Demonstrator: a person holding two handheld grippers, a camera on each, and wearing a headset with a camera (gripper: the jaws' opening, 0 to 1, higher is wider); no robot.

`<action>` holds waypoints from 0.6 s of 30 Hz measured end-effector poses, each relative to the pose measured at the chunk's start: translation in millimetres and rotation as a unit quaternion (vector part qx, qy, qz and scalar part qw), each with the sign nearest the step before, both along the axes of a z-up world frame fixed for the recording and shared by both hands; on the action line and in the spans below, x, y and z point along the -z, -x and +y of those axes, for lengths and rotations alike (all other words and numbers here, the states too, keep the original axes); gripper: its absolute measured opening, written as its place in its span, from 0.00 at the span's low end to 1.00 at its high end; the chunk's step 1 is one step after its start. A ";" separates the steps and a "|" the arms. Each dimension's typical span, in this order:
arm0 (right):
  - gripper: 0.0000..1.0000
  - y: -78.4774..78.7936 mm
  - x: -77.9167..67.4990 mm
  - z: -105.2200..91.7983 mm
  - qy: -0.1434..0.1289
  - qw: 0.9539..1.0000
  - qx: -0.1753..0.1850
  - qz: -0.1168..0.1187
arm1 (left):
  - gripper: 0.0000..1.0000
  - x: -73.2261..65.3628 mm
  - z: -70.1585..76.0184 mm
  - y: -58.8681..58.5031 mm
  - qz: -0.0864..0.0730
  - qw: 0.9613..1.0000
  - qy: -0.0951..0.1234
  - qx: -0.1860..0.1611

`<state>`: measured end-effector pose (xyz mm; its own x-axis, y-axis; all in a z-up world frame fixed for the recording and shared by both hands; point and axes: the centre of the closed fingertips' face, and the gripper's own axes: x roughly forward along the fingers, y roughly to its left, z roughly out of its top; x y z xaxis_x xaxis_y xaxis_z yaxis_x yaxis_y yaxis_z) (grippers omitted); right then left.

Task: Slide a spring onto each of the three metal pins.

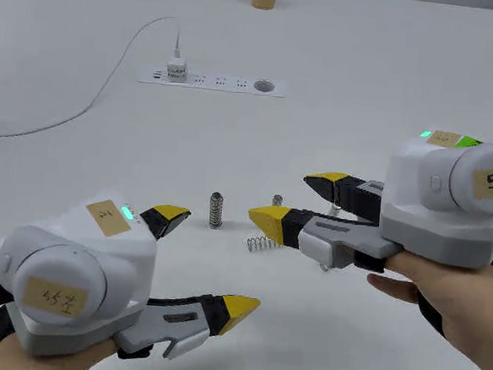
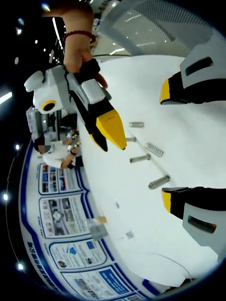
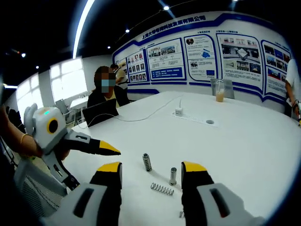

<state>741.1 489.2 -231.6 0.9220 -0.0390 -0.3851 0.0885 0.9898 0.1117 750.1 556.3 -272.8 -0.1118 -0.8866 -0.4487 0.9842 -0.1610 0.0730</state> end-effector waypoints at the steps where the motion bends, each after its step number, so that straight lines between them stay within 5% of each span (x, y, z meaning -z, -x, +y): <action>1: 0.52 1.8 0.0 -0.4 -0.002 1.000 0.000 0.000 | 0.72 0.8 -1.0 0.1 -0.002 1.000 -0.001 0.004; 12: 0.53 24.7 2.1 -1.7 -0.007 1.000 -0.005 0.000 | 0.63 15.3 -16.5 -4.5 -0.030 0.999 -0.019 0.036; 18: 0.53 35.4 6.0 0.9 -0.009 1.000 -0.013 0.003 | 0.58 27.4 -26.7 -4.9 -0.032 0.998 -0.030 0.048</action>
<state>705.7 490.1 -237.6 0.9200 -0.0087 -0.3919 0.0644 0.9895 0.1291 754.9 529.6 -300.2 -0.1643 -0.8442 -0.5103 0.9578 -0.2602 0.1219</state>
